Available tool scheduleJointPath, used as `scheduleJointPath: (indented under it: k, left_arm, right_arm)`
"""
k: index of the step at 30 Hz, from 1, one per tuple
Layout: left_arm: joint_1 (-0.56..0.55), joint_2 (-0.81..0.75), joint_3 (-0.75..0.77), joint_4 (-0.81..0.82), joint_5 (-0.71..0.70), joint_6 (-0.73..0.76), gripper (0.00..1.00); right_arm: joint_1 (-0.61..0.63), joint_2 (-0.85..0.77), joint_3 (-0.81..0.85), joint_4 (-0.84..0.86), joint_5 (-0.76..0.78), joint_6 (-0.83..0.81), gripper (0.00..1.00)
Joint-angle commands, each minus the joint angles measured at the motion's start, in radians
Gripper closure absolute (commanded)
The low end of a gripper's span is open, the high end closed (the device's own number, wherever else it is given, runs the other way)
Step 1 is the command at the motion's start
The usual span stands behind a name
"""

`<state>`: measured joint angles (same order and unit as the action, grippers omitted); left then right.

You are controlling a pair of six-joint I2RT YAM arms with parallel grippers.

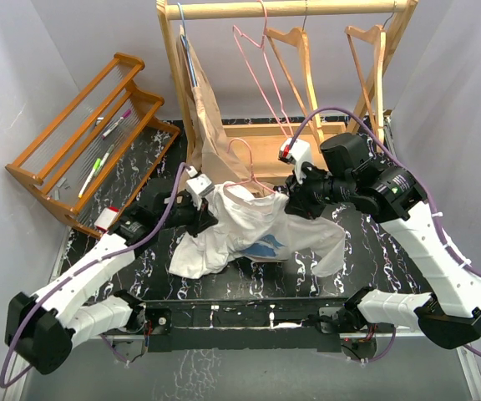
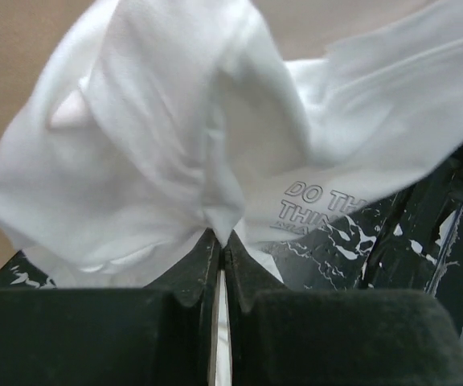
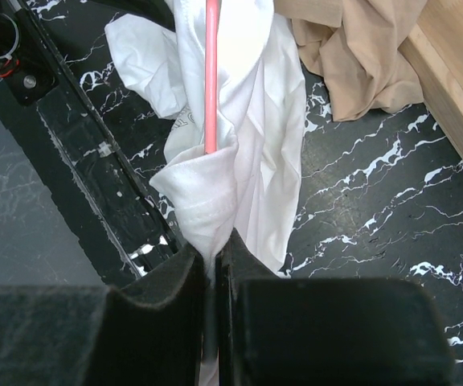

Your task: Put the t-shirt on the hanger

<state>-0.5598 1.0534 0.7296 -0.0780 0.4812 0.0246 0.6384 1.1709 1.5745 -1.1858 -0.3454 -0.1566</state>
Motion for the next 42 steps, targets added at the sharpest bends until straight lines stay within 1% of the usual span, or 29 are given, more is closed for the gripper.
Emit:
scheduleJointPath:
  k: [1, 4, 8, 14, 16, 18, 21, 23, 30, 34, 38, 42]
  left_arm:
    - [0.014, -0.133, 0.098, -0.238, -0.005, 0.135, 1.00]
    - [0.027, -0.169, 0.145, -0.354, -0.032, 0.210, 1.00]
    - [0.042, -0.161, 0.214, -0.440, -0.102, 0.304, 1.00]
    - [0.101, -0.122, 0.302, -0.511, -0.196, 0.457, 1.00]
    - [0.125, -0.097, 0.328, -0.523, -0.246, 0.509, 1.00]
    - [0.177, -0.071, 0.359, -0.531, -0.259, 0.545, 1.00]
    - [0.250, -0.035, 0.397, -0.532, -0.249, 0.588, 1.00]
    - [0.284, -0.013, 0.414, -0.526, -0.218, 0.596, 1.00]
    - [0.290, 0.045, 0.460, -0.503, -0.107, 0.577, 1.00]
    - [0.288, 0.081, 0.522, -0.527, -0.044, 0.577, 1.00]
    - [0.288, 0.107, 0.593, -0.529, -0.025, 0.563, 1.00]
    - [0.288, 0.149, 0.697, -0.533, -0.021, 0.531, 1.00]
  right_arm:
    - [-0.006, -0.021, 0.019, 0.021, -0.002, -0.024, 0.92]
    - [-0.006, -0.013, 0.019, 0.012, -0.020, -0.039, 0.92]
    - [-0.007, -0.005, 0.035, -0.008, -0.037, -0.066, 0.92]
    - [-0.007, -0.015, 0.049, -0.025, -0.056, -0.096, 0.92]
    - [-0.007, -0.022, 0.057, -0.027, -0.059, -0.099, 0.92]
    - [-0.007, -0.033, 0.067, -0.028, -0.061, -0.103, 0.92]
    - [-0.007, -0.047, 0.073, -0.030, -0.068, -0.104, 0.92]
    - [-0.006, -0.049, 0.062, -0.023, -0.081, -0.104, 0.92]
    - [-0.006, -0.042, 0.035, 0.043, -0.105, -0.090, 0.92]
    - [-0.007, -0.043, 0.036, 0.079, -0.093, -0.081, 0.92]
    - [-0.007, -0.054, 0.019, 0.131, -0.084, -0.066, 0.92]
    - [-0.007, -0.056, -0.021, 0.147, -0.089, -0.066, 0.92]
